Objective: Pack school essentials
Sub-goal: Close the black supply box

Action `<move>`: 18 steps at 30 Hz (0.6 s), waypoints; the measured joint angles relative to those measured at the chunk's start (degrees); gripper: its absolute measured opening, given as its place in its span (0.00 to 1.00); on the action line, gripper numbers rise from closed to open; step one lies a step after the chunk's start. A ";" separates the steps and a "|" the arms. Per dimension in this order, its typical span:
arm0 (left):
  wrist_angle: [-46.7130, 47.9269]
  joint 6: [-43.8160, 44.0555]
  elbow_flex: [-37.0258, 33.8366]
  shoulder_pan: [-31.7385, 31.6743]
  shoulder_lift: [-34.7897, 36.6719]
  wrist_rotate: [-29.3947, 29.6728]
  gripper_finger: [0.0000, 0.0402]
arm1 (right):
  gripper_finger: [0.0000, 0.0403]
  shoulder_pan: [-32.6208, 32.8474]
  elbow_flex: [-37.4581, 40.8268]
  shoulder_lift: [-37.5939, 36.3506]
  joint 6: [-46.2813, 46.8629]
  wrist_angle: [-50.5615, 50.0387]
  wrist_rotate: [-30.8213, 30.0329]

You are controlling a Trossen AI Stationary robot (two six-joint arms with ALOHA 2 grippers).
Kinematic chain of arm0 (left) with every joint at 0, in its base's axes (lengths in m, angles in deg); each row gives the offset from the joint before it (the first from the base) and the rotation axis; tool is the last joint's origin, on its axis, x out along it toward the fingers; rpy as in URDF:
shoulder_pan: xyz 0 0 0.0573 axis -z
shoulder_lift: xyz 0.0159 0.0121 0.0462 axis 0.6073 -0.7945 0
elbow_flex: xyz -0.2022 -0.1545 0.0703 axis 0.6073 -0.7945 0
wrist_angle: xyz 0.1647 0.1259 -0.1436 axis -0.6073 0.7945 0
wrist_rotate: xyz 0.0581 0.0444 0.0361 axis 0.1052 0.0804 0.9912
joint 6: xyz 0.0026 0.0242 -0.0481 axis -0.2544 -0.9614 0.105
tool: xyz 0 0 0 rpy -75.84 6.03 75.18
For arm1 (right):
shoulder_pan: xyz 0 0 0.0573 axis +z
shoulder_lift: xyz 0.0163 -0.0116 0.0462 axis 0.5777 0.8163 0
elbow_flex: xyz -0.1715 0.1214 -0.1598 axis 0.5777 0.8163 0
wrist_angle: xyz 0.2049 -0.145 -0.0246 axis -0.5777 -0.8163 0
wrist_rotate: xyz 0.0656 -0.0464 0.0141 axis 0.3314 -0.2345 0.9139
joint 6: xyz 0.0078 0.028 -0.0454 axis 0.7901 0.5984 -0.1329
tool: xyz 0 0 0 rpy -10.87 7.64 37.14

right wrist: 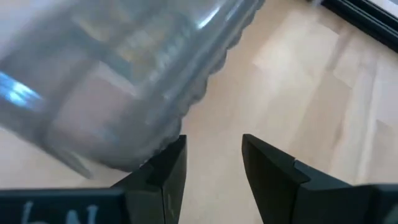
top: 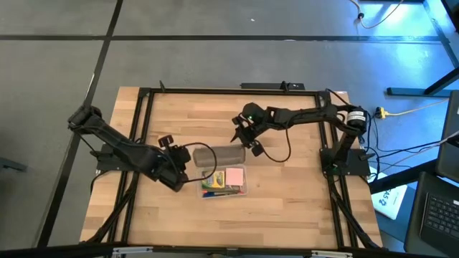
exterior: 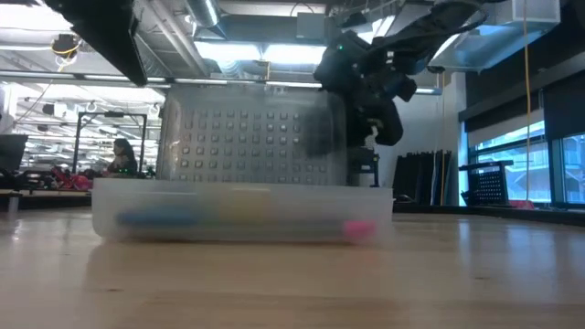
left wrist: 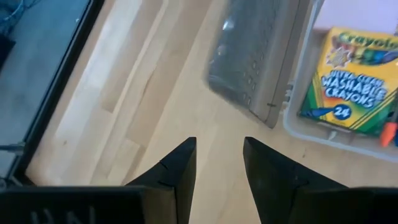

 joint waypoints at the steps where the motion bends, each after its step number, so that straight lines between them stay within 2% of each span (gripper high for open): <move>1: -0.01 0.51 0.00 0.30 0.47 0.19 0.32 | 0.39 0.74 0.00 -0.12 0.00 -0.08 -0.15; 10: -0.11 2.23 0.00 1.60 2.78 1.68 0.32 | 0.39 9.19 0.00 -1.86 0.29 -2.50 -10.34; 18: -0.50 2.54 0.00 2.24 2.82 1.73 0.32 | 0.39 15.44 0.02 -4.31 6.79 -2.80 -12.89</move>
